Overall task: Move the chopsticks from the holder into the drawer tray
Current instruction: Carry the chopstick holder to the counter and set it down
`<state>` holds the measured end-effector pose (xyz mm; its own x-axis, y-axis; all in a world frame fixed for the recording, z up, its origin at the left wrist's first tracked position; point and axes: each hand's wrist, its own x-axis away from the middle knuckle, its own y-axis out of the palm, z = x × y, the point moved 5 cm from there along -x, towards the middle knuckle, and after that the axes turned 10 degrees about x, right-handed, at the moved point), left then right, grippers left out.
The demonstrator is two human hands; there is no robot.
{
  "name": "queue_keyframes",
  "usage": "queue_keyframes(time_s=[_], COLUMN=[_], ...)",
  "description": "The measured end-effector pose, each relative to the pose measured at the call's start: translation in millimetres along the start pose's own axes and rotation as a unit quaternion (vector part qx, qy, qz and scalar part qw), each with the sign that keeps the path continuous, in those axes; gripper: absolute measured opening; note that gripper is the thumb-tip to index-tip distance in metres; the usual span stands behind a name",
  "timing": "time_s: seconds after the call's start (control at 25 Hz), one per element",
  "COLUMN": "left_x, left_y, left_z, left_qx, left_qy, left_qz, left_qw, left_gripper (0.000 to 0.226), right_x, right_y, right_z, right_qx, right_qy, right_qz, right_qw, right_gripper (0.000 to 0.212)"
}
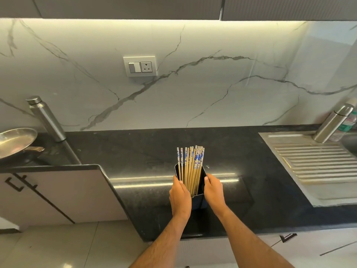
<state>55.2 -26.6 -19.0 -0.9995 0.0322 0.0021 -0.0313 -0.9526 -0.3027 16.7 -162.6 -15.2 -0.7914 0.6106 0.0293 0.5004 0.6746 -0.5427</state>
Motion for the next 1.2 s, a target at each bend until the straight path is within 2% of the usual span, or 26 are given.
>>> queue_keyframes(time_s=[0.4, 0.8, 0.92, 1.08, 1.2], left_x=[40, 177, 272, 298, 389], left_y=[-8, -27, -28, -25, -14], left_z=[35, 66, 77, 81, 85], left_qx=[-0.005, 0.056, 0.053, 0.062, 0.061], left_qy=[0.073, 0.133, 0.164, 0.144, 0.168], left_qz=[-0.035, -0.176, -0.296, -0.299, -0.399], left_qw=[0.997, 0.974, 0.939, 0.941, 0.899], left_gripper=[0.027, 0.031, 0.031, 0.034, 0.034], right_x=[56, 226, 325, 355, 441], right_y=[-40, -110, -159, -169, -214], right_z=[-6, 14, 43, 50, 72], right_qx=[-0.031, -0.072, -0.084, -0.072, -0.076], right_qy=[0.012, 0.102, 0.147, 0.142, 0.178], right_qz=[0.064, 0.239, 0.342, 0.335, 0.429], right_qw=[0.997, 0.963, 0.924, 0.928, 0.882], right_gripper=[0.036, 0.031, 0.031, 0.032, 0.033])
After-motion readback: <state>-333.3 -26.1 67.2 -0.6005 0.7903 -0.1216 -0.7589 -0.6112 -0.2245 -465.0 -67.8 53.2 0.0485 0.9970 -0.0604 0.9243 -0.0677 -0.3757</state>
